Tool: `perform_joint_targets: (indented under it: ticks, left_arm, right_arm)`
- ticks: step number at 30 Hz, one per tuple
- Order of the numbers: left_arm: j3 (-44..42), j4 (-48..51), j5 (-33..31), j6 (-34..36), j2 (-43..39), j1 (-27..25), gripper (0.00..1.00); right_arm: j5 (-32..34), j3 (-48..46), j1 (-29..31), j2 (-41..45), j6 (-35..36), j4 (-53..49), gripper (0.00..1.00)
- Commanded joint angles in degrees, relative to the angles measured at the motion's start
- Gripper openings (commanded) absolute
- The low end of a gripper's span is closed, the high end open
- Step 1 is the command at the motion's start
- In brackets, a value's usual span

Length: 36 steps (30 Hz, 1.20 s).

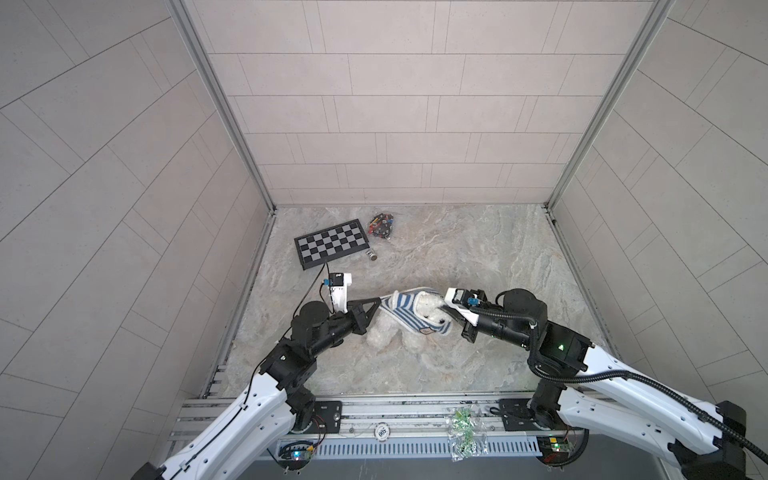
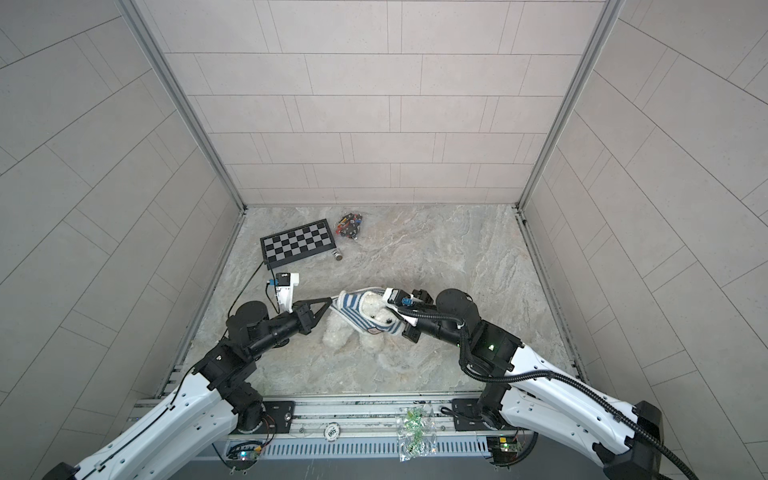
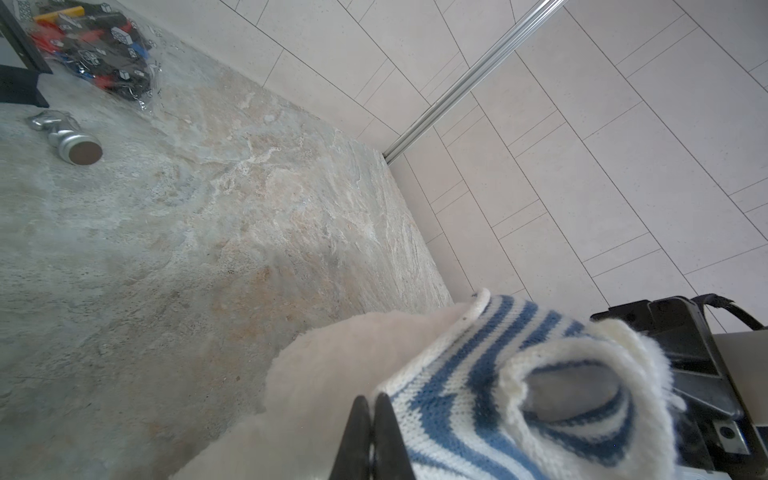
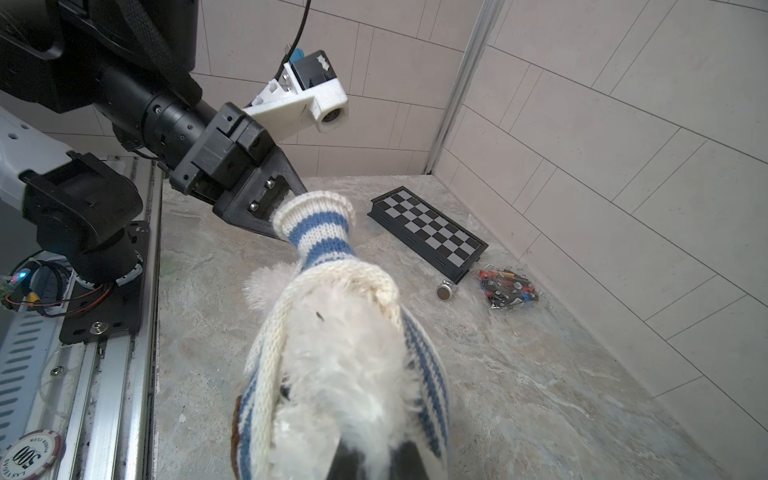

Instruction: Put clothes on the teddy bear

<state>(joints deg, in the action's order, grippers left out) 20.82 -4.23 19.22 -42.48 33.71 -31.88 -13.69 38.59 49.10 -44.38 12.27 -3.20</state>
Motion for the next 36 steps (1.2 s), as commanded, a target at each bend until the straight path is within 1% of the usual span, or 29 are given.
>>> perform_joint_targets:
  ticks: [1, 10, 22, 24, 32, 34, 36]
  left_arm:
    - [-3.04, 6.87, -6.52, 0.16, -1.09, 1.64, 0.00]
    - [-6.09, 7.57, -7.15, -0.65, -3.55, 1.76, 0.00]
    - [-8.24, 6.64, -6.64, -1.61, -5.41, 2.44, 0.00]
    - [-8.58, 6.25, -6.48, -1.90, -5.41, 2.44, 0.00]
    - [-7.59, 6.14, -5.23, -0.79, -5.39, 2.48, 0.00]
    - [-7.55, 3.34, -2.67, -0.63, -4.50, 2.44, 0.00]
    - [-6.97, -0.13, -1.17, -1.36, -2.73, 0.57, 0.00]
  right_arm:
    - [4.54, 0.37, -0.41, 3.65, 0.32, 5.53, 0.00]
    - [7.66, -1.40, -0.42, 6.41, -1.01, 7.32, 0.00]
    - [7.90, -2.73, -0.57, 10.28, -3.60, 10.62, 0.00]
    - [7.53, -4.38, -0.59, 10.54, -3.90, 11.15, 0.00]
    - [7.99, -3.96, -0.59, 8.97, -4.54, 11.71, 0.00]
    - [9.10, -3.60, -0.63, 7.32, -5.81, 12.88, 0.00]
    - [10.51, -0.52, -0.59, 3.64, -6.32, 10.32, 0.00]
